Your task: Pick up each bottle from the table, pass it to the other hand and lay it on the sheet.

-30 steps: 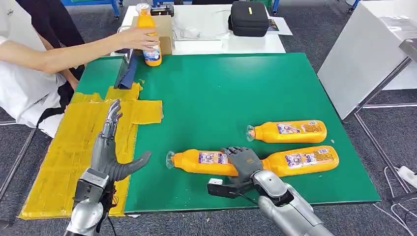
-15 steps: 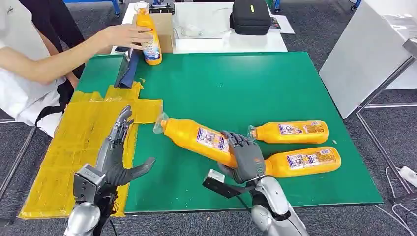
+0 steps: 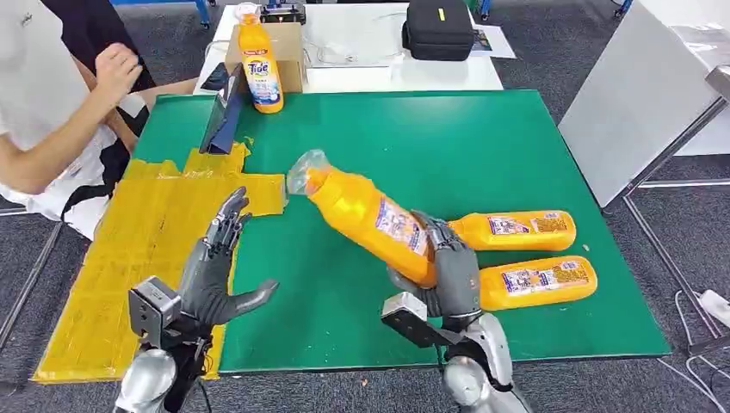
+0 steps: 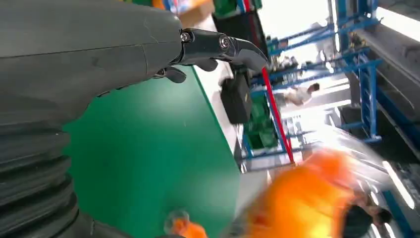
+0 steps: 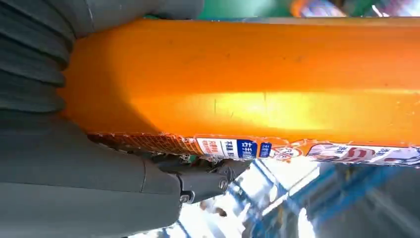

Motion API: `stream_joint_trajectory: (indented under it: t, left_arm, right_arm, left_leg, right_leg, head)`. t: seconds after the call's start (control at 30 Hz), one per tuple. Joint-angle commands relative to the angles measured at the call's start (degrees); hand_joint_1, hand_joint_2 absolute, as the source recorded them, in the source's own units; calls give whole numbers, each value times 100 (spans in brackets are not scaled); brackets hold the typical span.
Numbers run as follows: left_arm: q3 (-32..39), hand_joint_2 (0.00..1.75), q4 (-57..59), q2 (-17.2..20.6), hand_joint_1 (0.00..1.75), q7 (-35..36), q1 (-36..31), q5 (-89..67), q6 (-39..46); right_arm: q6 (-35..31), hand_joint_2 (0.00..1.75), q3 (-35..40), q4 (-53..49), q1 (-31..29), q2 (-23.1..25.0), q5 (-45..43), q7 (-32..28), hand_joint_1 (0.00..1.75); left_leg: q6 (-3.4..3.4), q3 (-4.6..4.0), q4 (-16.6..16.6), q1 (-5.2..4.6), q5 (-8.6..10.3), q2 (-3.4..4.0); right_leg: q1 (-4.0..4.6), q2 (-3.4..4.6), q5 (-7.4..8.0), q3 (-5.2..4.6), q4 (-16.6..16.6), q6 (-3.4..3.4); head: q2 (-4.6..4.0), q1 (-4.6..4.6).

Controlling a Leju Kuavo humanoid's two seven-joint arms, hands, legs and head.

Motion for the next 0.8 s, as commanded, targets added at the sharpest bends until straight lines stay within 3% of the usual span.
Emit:
stream_joint_trajectory:
  t: [0.03, 0.07, 0.13, 0.53, 0.8]
  left_arm:
    - [-238, 175, 661, 127, 0, 125, -408, 331, -155]
    - [-662, 175, 814, 184, 0, 244, -905, 849, -526]
    - [-744, 175, 837, 171, 0, 243, -985, 856, -533]
    - [-1114, 175, 981, 138, 0, 299, -1283, 1246, -724]
    - [-1151, 175, 945, 140, 0, 266, -1244, 1337, -793]
  right_arm:
    - [-265, 175, -497, -371, 196, 306, -359, -384, 175]
    - [645, 175, 281, 432, -198, 418, -869, -715, 175]
    - [729, 175, 458, 620, -286, 470, -833, -755, 175]
    - [645, 175, 1389, 1598, -716, 817, -562, -839, 175]
    - [669, 175, 1502, 1639, -736, 848, -562, -832, 175]
  left_leg:
    - [0, 20, -6, 2, -3, -10]
    - [0, 16, -6, 0, -3, -5]
    - [1, 11, -5, 1, -1, -3]
    - [0, 12, -7, 2, -1, 5]
    - [-1, 19, -8, 4, -3, 3]
  right_leg:
    - [5, -18, -8, 25, -6, -12]
    - [5, -13, -6, 18, -5, -9]
    - [5, -10, -3, 12, -5, -7]
    - [7, -1, -2, 15, -7, -8]
    - [8, -4, -4, 23, -9, -11]
  head:
    - [0, 0]
    - [0, -2]
    - [0, 0]
    - [0, 0]
    - [0, 0]
